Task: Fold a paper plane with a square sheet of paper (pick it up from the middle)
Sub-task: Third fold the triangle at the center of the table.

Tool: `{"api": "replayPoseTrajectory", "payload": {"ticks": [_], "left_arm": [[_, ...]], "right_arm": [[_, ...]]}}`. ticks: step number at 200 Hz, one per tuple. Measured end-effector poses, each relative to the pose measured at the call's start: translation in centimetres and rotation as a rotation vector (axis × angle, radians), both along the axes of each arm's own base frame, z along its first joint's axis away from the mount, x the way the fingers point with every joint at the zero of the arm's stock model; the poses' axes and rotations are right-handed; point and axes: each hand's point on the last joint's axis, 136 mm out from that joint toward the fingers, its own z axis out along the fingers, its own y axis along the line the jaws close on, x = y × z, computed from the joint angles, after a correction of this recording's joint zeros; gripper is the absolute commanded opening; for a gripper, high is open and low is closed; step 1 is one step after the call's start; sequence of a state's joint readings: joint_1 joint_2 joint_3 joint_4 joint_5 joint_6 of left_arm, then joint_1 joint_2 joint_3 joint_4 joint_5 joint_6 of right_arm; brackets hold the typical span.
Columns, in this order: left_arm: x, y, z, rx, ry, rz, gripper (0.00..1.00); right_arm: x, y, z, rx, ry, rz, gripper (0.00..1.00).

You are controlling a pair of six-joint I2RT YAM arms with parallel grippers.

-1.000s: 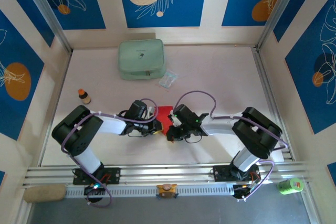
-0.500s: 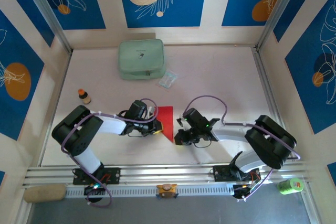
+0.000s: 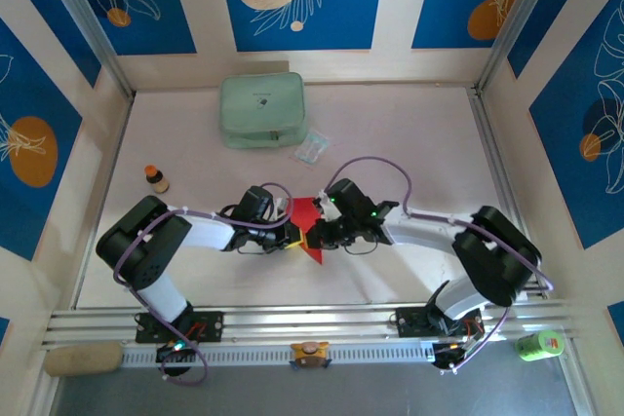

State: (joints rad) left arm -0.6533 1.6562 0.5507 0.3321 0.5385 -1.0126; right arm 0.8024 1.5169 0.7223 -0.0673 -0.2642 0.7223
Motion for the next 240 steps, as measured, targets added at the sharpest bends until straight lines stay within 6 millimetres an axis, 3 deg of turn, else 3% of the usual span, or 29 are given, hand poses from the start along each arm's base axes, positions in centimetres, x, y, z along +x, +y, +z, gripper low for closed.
{"api": "replayPoseTrajectory", "payload": {"ticks": [45, 115, 146, 181, 205, 240], "left_arm": [[0.0, 0.0, 0.0, 0.0, 0.0, 0.0, 0.0], [0.2, -0.1, 0.3, 0.003, -0.001, -0.003, 0.02], [0.8, -0.6, 2.2, -0.018, -0.046, -0.015, 0.07], [0.7, -1.4, 4.6, -0.052, -0.107, -0.031, 0.02], [-0.2, -2.1, 3.9, -0.042, -0.092, -0.059, 0.0], [-1.0, -2.0, 0.8, 0.016, -0.018, -0.056, 0.0]], "right_arm": [[-0.1, 0.2, -2.9, -0.066, 0.062, 0.005, 0.07], [-0.9, -1.7, -4.8, -0.087, 0.14, -0.044, 0.04], [-0.9, -2.0, -4.9, -0.066, 0.17, -0.059, 0.03], [-0.9, -2.1, -4.9, -0.056, 0.188, -0.071, 0.03], [-0.9, -2.2, -4.9, -0.054, 0.194, -0.074, 0.02], [-1.0, -2.2, -4.9, -0.052, 0.198, -0.076, 0.02]]}}
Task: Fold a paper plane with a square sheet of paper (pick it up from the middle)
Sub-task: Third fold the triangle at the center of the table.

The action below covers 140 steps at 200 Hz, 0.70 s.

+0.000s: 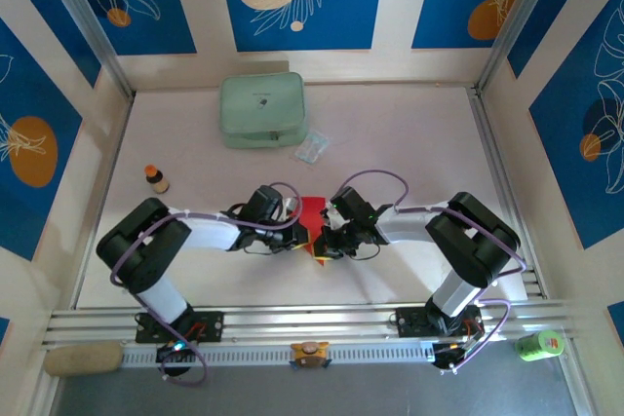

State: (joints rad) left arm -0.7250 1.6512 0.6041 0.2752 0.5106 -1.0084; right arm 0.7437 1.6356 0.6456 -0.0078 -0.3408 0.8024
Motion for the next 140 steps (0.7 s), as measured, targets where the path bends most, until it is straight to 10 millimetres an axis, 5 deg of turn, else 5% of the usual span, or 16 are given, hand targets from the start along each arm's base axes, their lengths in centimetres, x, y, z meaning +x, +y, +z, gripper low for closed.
{"api": "replayPoseTrajectory", "payload": {"ticks": [140], "left_arm": [[0.3, 0.6, -0.9, 0.047, 0.013, 0.028, 0.0]], "right_arm": [[1.4, 0.9, 1.7, 0.018, -0.031, -0.018, 0.04]]}}
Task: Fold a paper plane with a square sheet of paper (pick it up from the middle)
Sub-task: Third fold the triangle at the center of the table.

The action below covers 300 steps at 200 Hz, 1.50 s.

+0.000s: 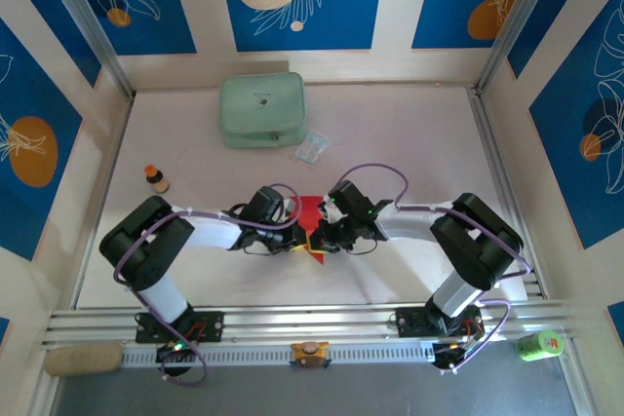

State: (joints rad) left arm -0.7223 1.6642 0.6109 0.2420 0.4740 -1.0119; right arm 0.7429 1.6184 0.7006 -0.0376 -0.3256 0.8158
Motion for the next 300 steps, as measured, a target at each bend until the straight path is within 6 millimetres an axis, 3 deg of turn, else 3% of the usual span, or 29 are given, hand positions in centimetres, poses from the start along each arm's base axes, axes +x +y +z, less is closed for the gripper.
{"api": "replayPoseTrajectory", "payload": {"ticks": [35, 106, 157, 300], "left_arm": [[0.0, 0.0, 0.0, 0.0, 0.0, 0.001, 0.0], [0.7, 0.5, 0.1, 0.015, -0.004, 0.007, 0.0], [2.8, 2.2, 0.0, 0.042, -0.013, 0.062, 0.0], [5.3, 5.8, 0.4, 0.093, -0.02, 0.151, 0.0]], "right_arm": [[-0.2, -0.7, -1.7, -0.056, 0.029, -0.016, 0.01], [-0.2, -0.7, -1.8, -0.048, 0.032, -0.017, 0.0], [-0.2, -0.7, -1.8, -0.048, 0.031, -0.017, 0.0], [-0.1, -0.8, -1.8, -0.048, 0.031, -0.018, 0.0]]}}
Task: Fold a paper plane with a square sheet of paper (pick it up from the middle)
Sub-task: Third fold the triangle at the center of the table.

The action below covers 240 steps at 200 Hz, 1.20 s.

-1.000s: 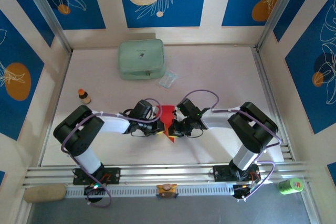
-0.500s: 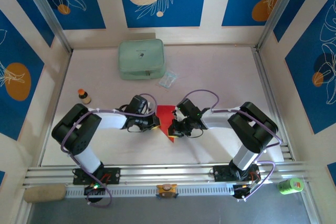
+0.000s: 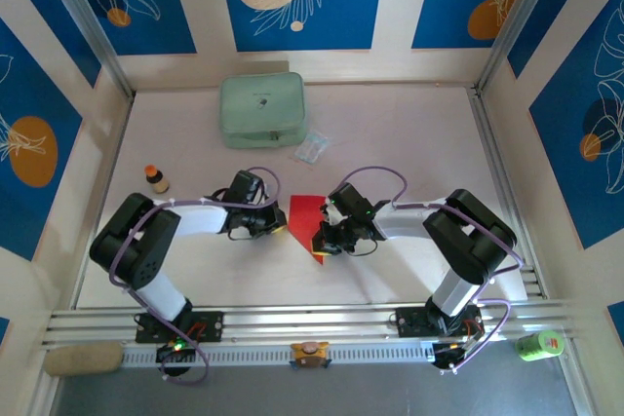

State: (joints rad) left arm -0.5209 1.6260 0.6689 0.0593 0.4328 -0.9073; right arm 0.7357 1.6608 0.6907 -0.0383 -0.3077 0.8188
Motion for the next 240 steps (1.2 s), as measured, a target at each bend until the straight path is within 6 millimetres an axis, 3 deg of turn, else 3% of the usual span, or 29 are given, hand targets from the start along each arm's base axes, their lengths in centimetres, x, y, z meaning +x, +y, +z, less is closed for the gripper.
{"api": "replayPoseTrajectory", "payload": {"ticks": [35, 76, 98, 133, 191, 240], "left_arm": [[0.1, -0.5, 2.2, -0.031, -0.054, -0.018, 0.01], [-1.2, -3.1, 3.5, -0.086, -0.088, -0.12, 0.01], [-1.9, -4.2, 2.4, -0.102, -0.061, -0.16, 0.01], [-2.6, -3.9, -0.4, -0.049, 0.013, -0.171, 0.0], [-2.3, -4.1, -0.4, -0.048, 0.007, -0.181, 0.0], [-2.3, -4.1, -0.4, -0.049, 0.005, -0.182, 0.0]], "right_arm": [[0.0, -0.1, 0.0, 0.001, 0.0, 0.003, 0.0], [0.0, -0.2, 0.0, 0.002, 0.004, 0.006, 0.0], [0.0, -0.3, 0.0, 0.002, 0.003, 0.007, 0.0], [0.0, -0.3, 0.0, 0.002, -0.002, 0.013, 0.0], [-0.5, -0.7, 0.6, -0.016, 0.002, 0.027, 0.0], [0.7, 2.2, 2.7, 0.03, -0.054, 0.072, 0.0]]}}
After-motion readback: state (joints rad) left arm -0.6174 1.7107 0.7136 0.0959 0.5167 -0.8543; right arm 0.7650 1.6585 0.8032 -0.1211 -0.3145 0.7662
